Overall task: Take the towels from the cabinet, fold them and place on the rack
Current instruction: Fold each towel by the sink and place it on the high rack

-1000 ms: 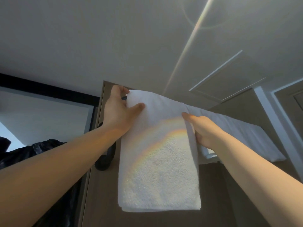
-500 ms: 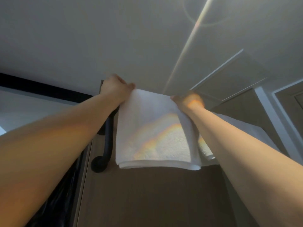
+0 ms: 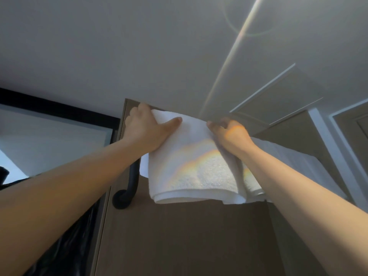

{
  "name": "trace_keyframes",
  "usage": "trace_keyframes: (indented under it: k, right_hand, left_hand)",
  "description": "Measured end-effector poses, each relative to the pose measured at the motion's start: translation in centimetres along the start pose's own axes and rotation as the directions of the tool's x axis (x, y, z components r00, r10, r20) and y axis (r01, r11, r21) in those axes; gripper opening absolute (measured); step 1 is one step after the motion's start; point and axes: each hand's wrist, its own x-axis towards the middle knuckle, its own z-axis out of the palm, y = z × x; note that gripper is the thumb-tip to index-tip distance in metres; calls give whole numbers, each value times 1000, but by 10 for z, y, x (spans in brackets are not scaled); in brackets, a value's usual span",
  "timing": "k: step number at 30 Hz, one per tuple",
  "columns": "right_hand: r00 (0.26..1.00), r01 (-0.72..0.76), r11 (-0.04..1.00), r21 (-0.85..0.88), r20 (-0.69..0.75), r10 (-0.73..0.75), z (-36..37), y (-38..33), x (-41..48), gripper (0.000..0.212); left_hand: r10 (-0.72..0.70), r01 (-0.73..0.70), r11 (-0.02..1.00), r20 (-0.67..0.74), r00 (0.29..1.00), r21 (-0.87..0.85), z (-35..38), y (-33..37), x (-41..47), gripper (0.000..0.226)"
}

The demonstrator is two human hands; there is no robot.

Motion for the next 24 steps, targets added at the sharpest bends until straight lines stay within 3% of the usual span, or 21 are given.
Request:
trace_keyframes:
  k: [2, 4, 8, 11, 15, 20, 24]
  right_hand:
    - [998, -41, 994, 105, -42, 45, -6, 6, -11, 52]
    - [992, -125, 982, 138, 11, 125, -10, 13, -15, 38]
    - [896, -419, 868, 265, 277, 348, -14, 16, -30, 41]
    - [842, -510, 794, 332, 382, 382, -8, 19, -37, 66]
    - [909, -412, 841, 351, 229, 349, -1, 13, -40, 60]
    - [974, -187, 902, 388, -48, 223, 1, -5, -26, 34]
    - [962, -237, 887, 396, -34, 272, 7, -15, 0, 39]
  left_hand:
    - [-11, 10, 1000, -22, 1000, -21, -3, -2, -7, 80]
    - [-39, 40, 997, 7, 999, -71, -6, -5, -12, 71]
    - [-85, 99, 986, 105, 991, -138, -7, -12, -20, 44]
    - [-123, 156, 969, 174, 977, -191, -7, -17, -25, 35]
    - [-100, 141, 955, 166, 981, -259, -13, -17, -25, 24]
    - [-13, 9, 987, -21, 1000, -157, -13, -1, -6, 21]
    - [-49, 52, 996, -46, 998, 73, -12, 4, 20, 42]
